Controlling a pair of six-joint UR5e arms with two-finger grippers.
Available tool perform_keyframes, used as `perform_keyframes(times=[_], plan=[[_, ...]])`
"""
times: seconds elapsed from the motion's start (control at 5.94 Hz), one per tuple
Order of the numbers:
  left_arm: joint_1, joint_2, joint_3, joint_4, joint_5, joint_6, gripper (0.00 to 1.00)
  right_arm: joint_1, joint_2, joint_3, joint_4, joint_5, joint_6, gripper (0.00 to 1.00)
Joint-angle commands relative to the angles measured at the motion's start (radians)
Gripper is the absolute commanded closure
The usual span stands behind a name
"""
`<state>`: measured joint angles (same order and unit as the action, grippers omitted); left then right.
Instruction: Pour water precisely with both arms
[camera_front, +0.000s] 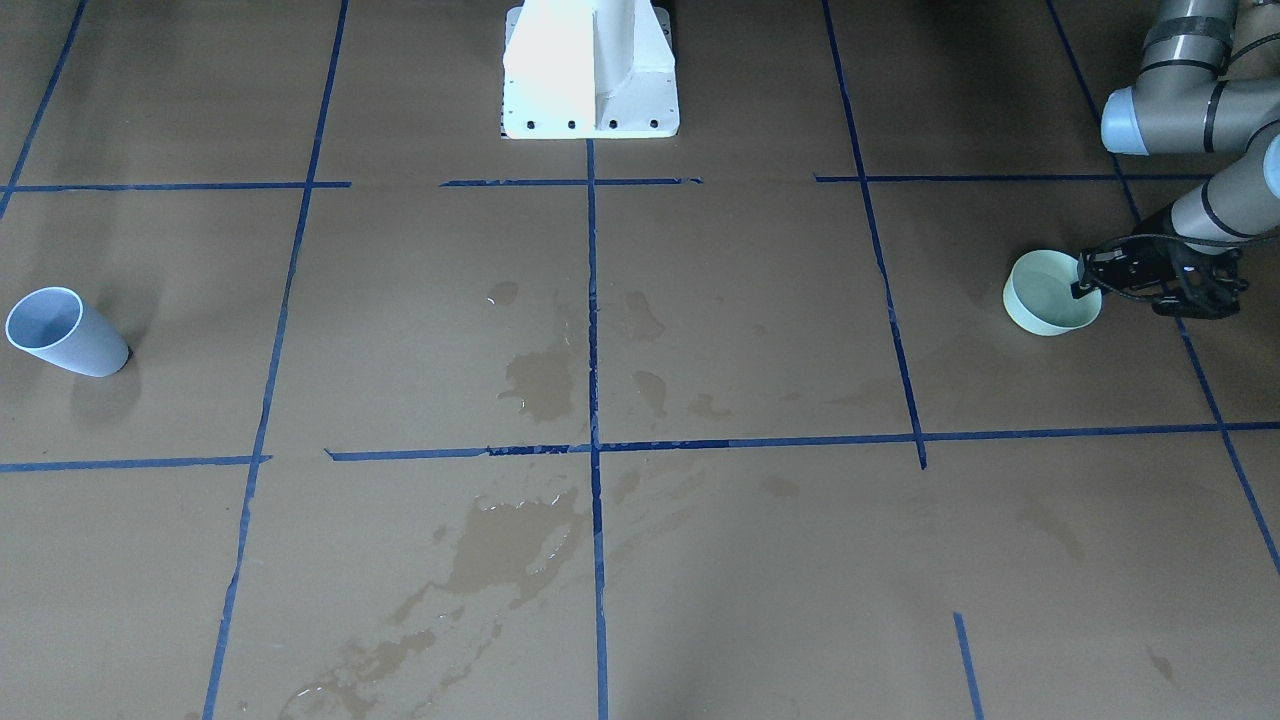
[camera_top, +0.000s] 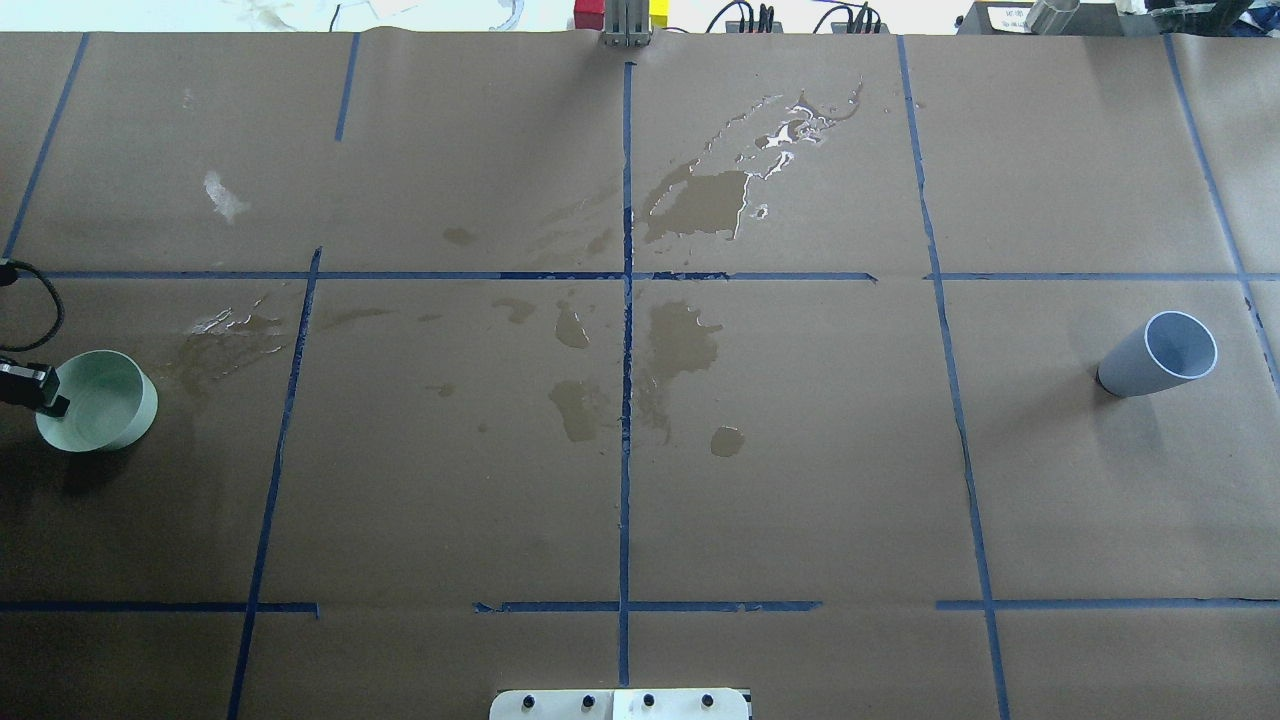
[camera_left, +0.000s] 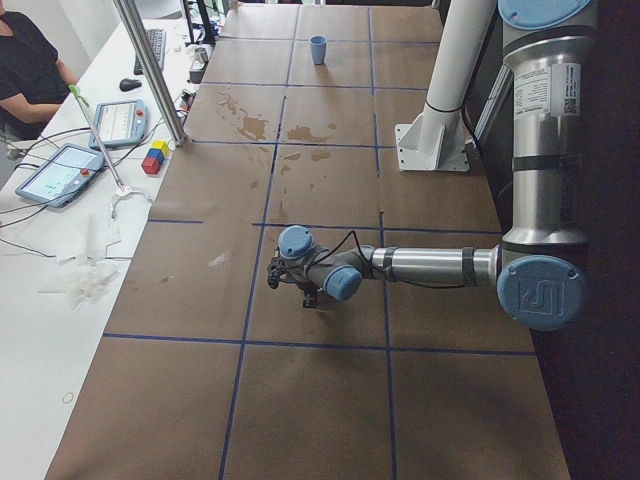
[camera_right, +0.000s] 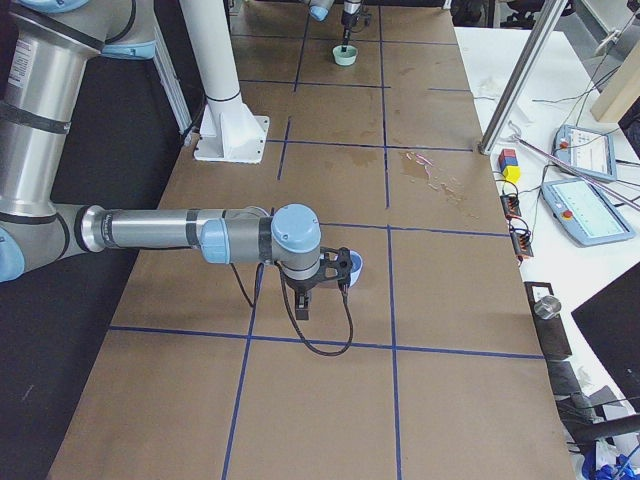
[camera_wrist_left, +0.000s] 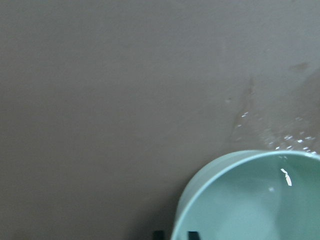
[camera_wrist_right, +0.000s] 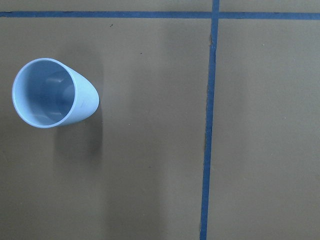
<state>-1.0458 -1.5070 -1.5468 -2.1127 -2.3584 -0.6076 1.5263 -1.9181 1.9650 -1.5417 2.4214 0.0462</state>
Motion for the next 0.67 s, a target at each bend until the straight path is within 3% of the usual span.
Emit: perform_keyframes(times=[0.0, 0.17, 0.51], plan=[[0.001, -0.022, -0.047, -0.018, -0.005, -0.023, 1.00, 0.000, 0.001, 0.000, 0.000, 0.001, 0.000, 0.00], [0.009, -0.056, -0.108, -0.015, -0.027, -0.143, 1.00, 0.000, 0.001, 0.000, 0.000, 0.001, 0.000, 0.00], [0.177, -0.247, -0.148, -0.007, -0.030, -0.431, 1.00, 0.000, 0.001, 0.000, 0.000, 0.001, 0.001, 0.00]])
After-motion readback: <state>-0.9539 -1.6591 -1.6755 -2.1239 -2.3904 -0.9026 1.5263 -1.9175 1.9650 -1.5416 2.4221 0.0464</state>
